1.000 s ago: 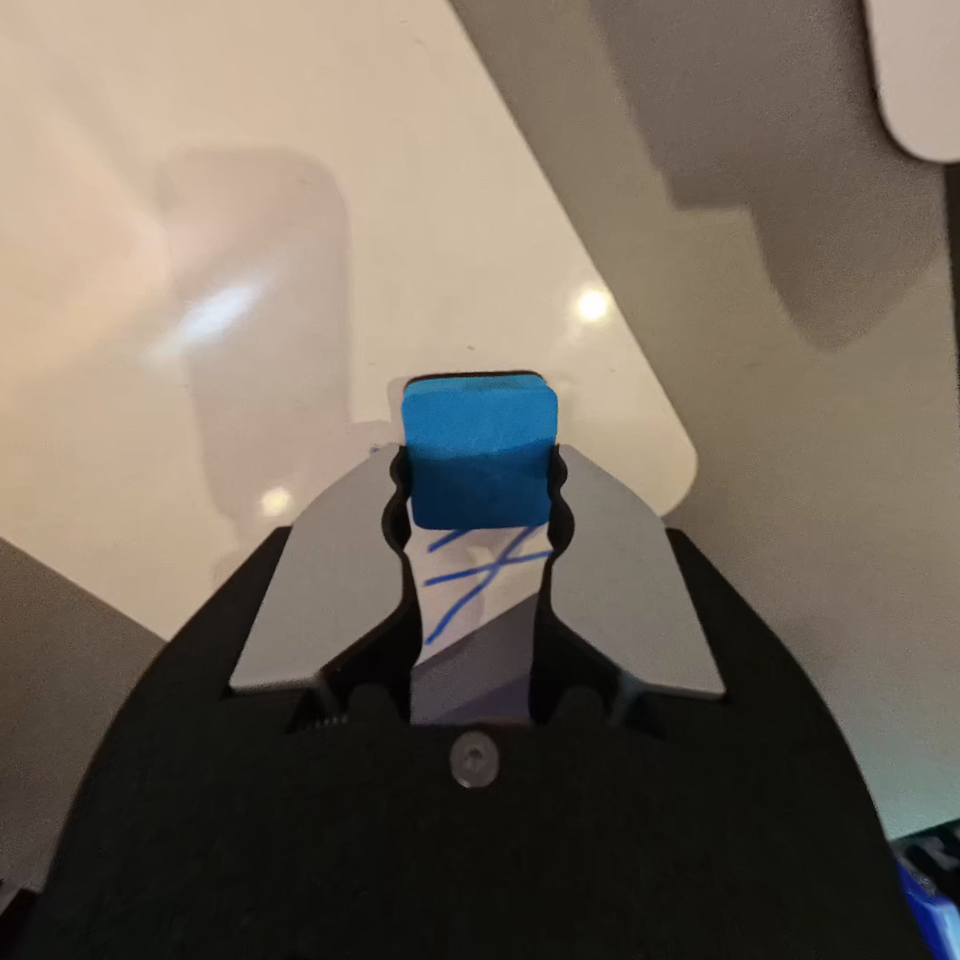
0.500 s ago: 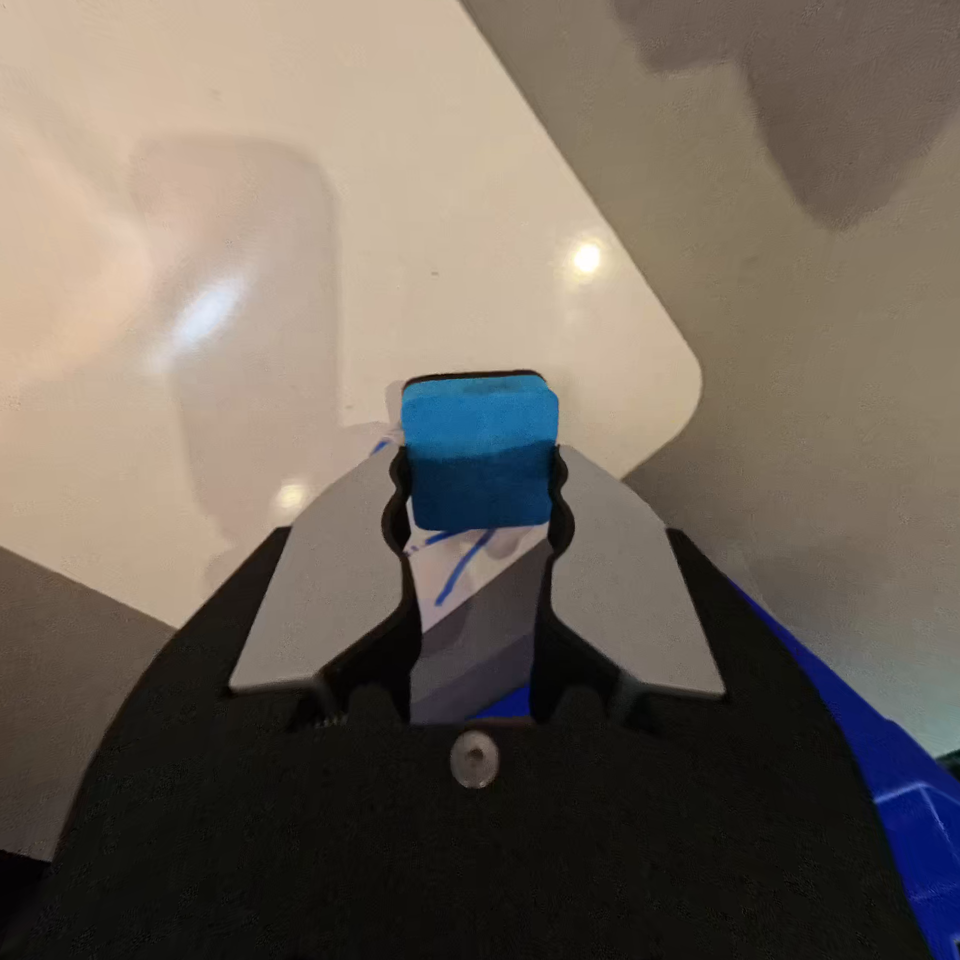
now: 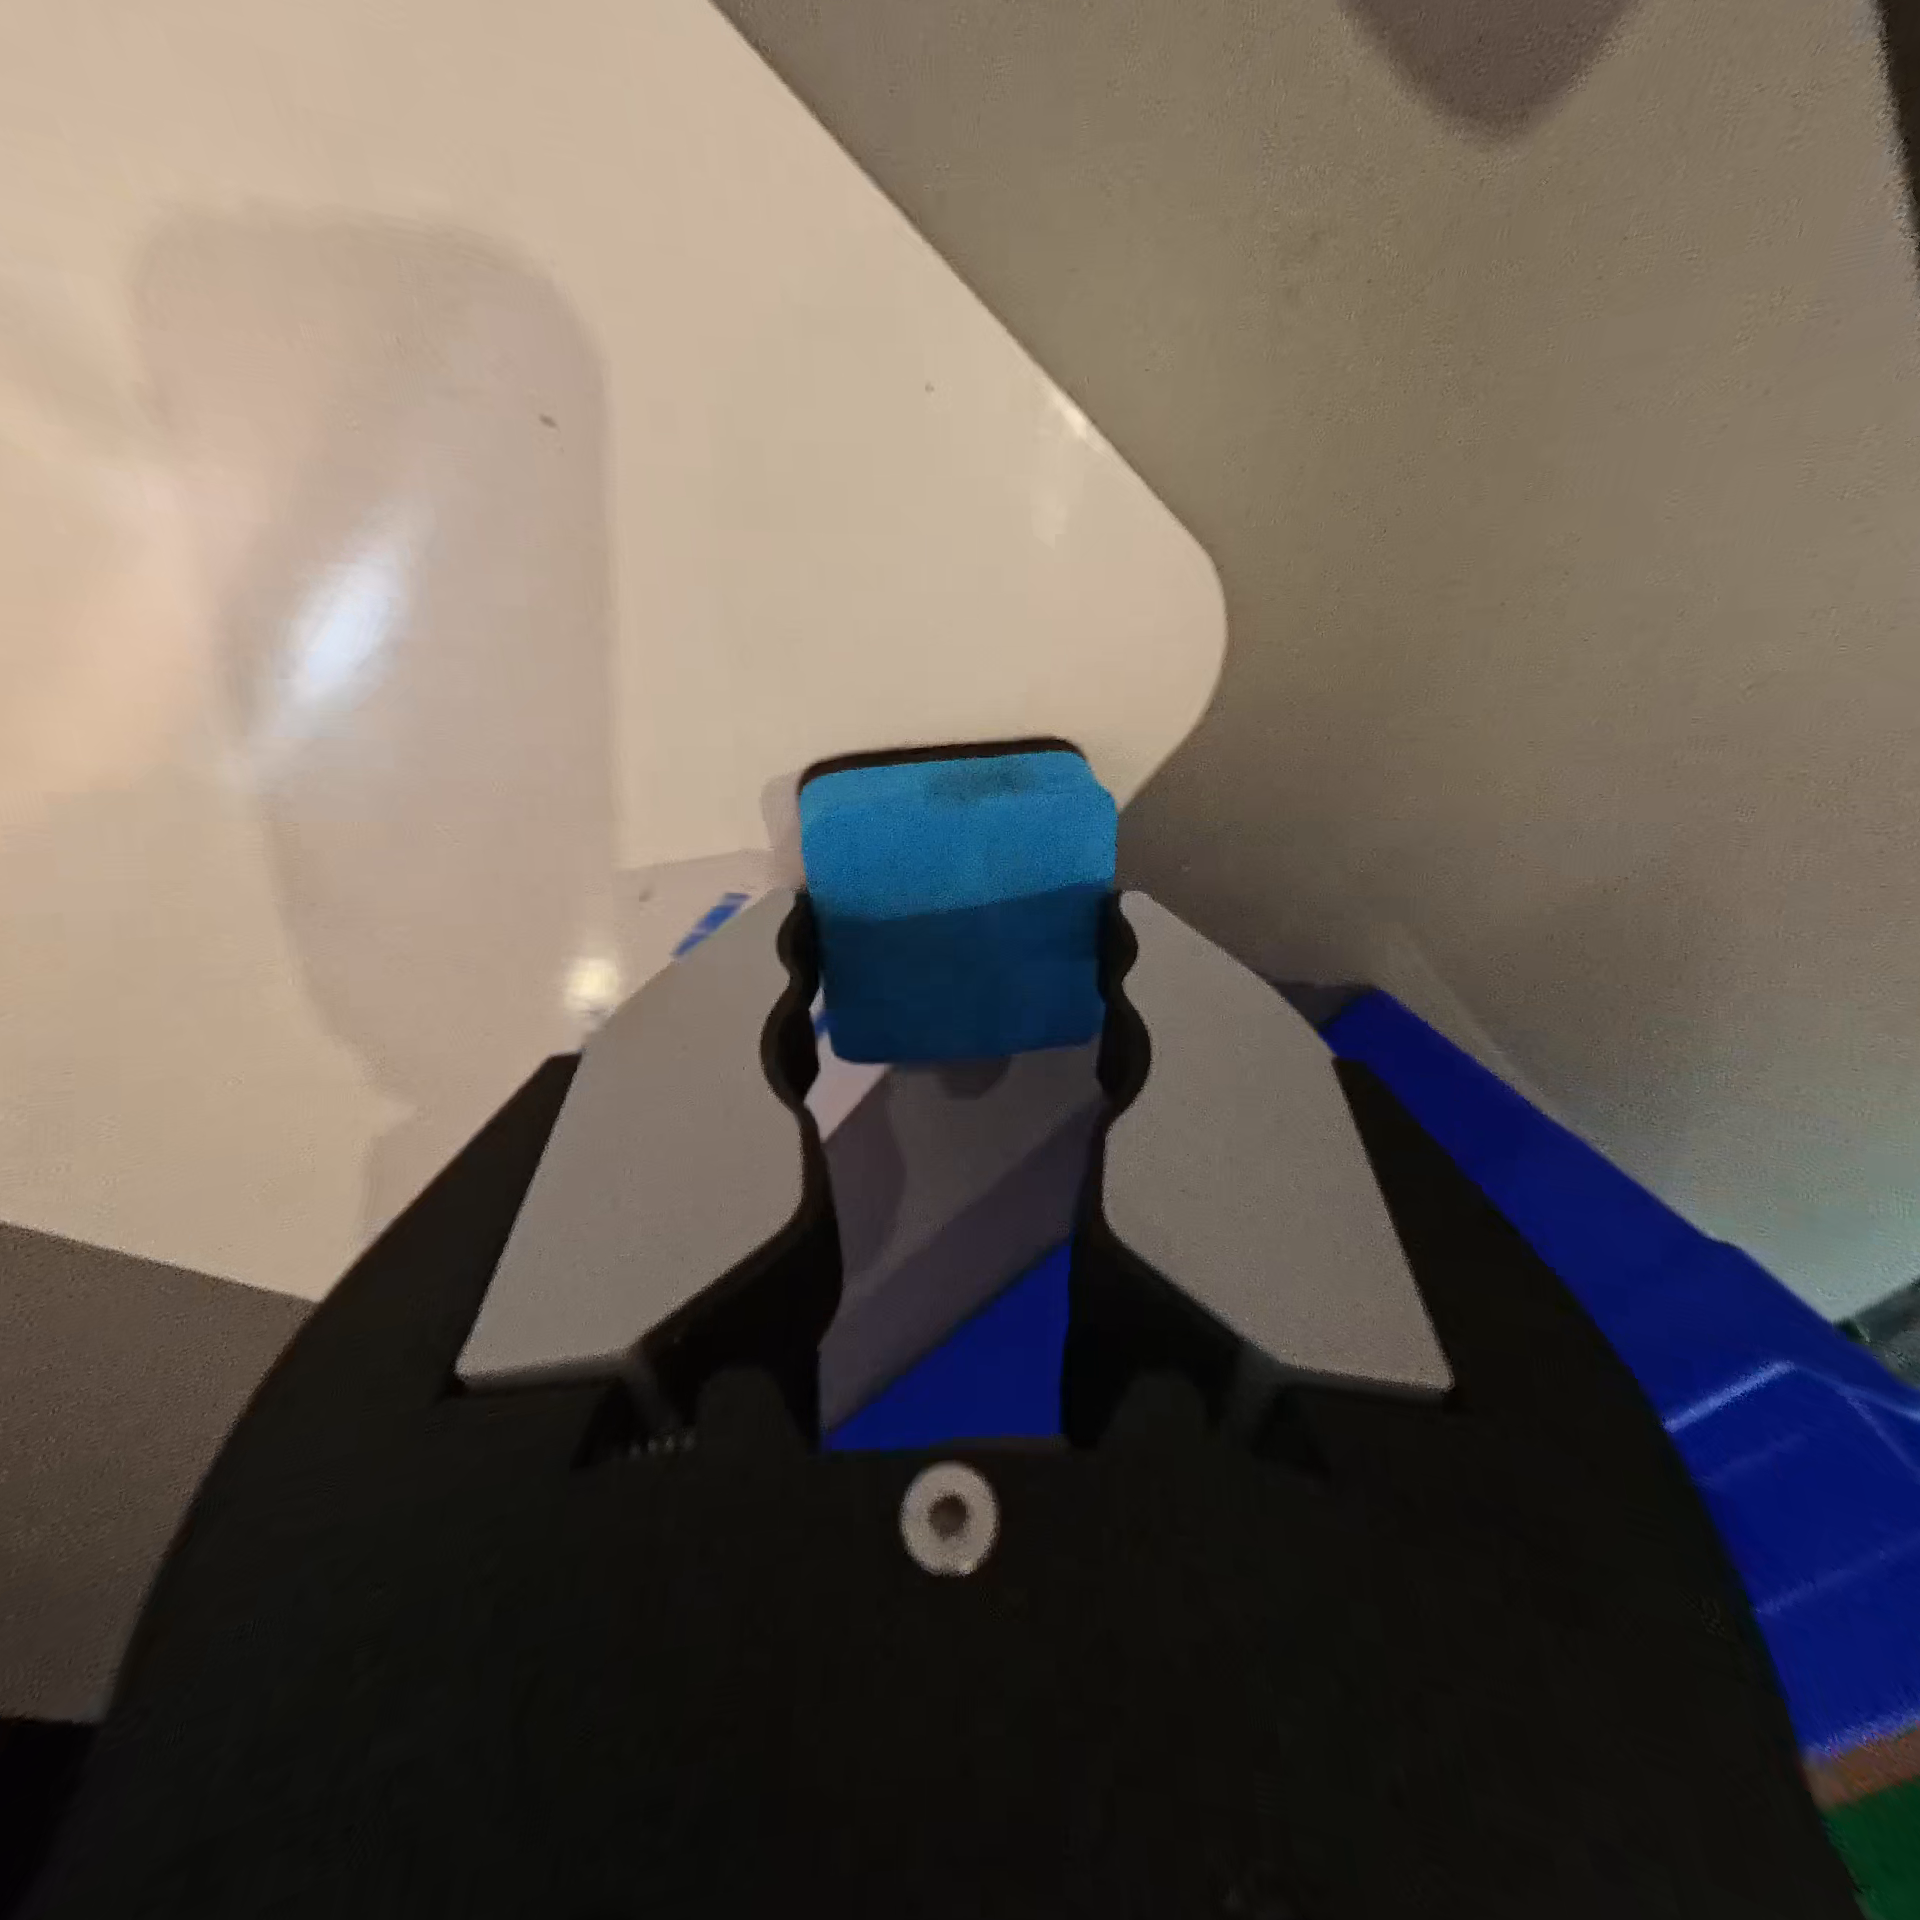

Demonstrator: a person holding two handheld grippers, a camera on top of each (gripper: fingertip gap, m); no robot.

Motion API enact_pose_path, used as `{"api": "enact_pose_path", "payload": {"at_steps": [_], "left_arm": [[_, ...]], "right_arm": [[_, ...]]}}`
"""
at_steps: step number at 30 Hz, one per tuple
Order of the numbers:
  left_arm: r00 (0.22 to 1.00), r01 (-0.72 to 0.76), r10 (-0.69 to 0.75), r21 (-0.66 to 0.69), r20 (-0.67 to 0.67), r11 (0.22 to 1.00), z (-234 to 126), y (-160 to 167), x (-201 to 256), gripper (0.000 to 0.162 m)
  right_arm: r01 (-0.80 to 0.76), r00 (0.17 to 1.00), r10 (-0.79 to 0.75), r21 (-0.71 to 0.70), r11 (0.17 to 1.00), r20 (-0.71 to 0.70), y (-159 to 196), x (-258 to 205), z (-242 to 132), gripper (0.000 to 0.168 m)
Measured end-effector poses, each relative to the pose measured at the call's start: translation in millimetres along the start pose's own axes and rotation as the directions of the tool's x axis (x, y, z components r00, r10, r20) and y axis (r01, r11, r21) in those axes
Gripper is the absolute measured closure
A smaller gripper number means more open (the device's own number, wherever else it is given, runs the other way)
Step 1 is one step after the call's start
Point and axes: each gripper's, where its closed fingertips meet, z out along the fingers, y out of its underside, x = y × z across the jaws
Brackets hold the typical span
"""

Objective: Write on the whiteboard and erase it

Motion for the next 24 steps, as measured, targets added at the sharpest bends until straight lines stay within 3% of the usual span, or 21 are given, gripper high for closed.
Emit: {"api": "enact_pose_path", "payload": {"at_steps": [4,7,9,11,14,18,22,24], "left_arm": [[1.000,-0.010,0.010,-0.005,0.001,1.000,0,0,2,0.127],[1.000,-0.002,0.002,-0.001,-0.003,1.000,1,-1,3,0.128],[1.000,-0.002,0.002,0.007,-0.002,1.000,0,-1,3,0.128],[1.000,-0.004,0.004,0.004,-0.005,1.000,0,0,4,0.129],[1.000,-0.004,0.004,0.001,-0.004,1.000,0,0,4,0.129],[1.000,-0.012,0.012,0.007,-0.009,1.000,2,-3,8,0.129],[1.000,-0.012,0.012,0.004,-0.010,1.000,2,-3,8,0.129],[1.000,-0.018,0.018,0.007,-0.019,1.000,2,-2,8,0.129]], "right_arm": [[0.064,0.997,-0.066,0.078,0.995,0.028,-13,-40,-5,0.117],[0.231,0.967,-0.240,0.095,0.968,0.090,-17,-74,-14,0.117],[0.211,0.977,-0.212,0.129,0.969,-0.008,-29,-41,-29,0.117],[0.119,0.992,-0.122,0.170,0.978,0.009,-32,-13,-43,0.117],[0.031,0.999,-0.031,0.040,0.999,-0.011,-1,5,-24,0.116],[-0.009,0.999,0.008,0.024,1.000,0.050,17,-29,-4,0.117],[0.181,0.982,-0.183,0.046,0.982,0.054,23,-79,-12,0.117],[0.162,0.982,-0.169,0.088,0.983,0.086,22,-80,-23,0.117]]}}
